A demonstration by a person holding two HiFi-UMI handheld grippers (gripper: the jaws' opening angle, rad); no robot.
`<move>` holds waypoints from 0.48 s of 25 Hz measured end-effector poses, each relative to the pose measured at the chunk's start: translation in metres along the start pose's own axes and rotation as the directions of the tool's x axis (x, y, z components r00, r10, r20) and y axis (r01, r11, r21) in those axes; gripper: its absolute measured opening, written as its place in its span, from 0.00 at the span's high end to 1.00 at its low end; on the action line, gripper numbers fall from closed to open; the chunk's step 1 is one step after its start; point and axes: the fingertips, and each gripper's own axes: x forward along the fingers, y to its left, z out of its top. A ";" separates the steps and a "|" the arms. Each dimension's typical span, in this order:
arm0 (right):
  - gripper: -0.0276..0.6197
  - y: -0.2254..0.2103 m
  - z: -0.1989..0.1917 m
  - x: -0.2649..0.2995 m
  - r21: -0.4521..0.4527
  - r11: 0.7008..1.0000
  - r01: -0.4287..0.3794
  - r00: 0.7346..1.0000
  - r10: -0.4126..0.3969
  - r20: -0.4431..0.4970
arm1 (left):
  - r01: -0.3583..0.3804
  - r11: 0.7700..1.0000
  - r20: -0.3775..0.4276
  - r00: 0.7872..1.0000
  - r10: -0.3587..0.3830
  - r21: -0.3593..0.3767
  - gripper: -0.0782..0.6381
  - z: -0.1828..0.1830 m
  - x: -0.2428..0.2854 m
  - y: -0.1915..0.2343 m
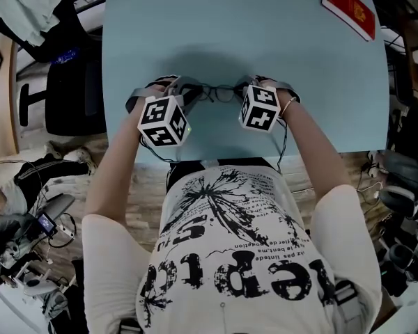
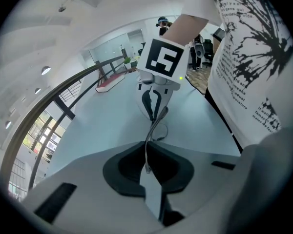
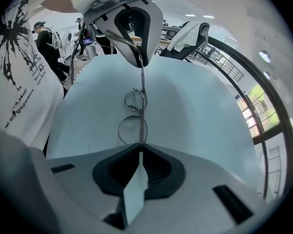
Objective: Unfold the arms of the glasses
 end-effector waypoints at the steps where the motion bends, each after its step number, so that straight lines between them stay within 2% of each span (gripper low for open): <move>1: 0.91 0.000 0.000 0.000 0.001 1.000 0.001 1.000 -0.001 -0.004 | -0.004 1.000 0.009 1.000 0.004 -0.011 0.85 -0.001 -0.003 0.001; 6: 0.91 -0.001 -0.003 0.000 0.003 1.000 0.007 1.000 -0.007 -0.026 | -0.003 0.994 0.082 0.997 0.012 -0.106 0.85 -0.007 -0.015 0.006; 12: 0.91 -0.005 -0.010 -0.004 0.045 0.999 0.016 0.999 -0.015 -0.029 | -0.021 0.978 0.124 0.991 0.047 -0.207 0.85 -0.024 -0.020 0.010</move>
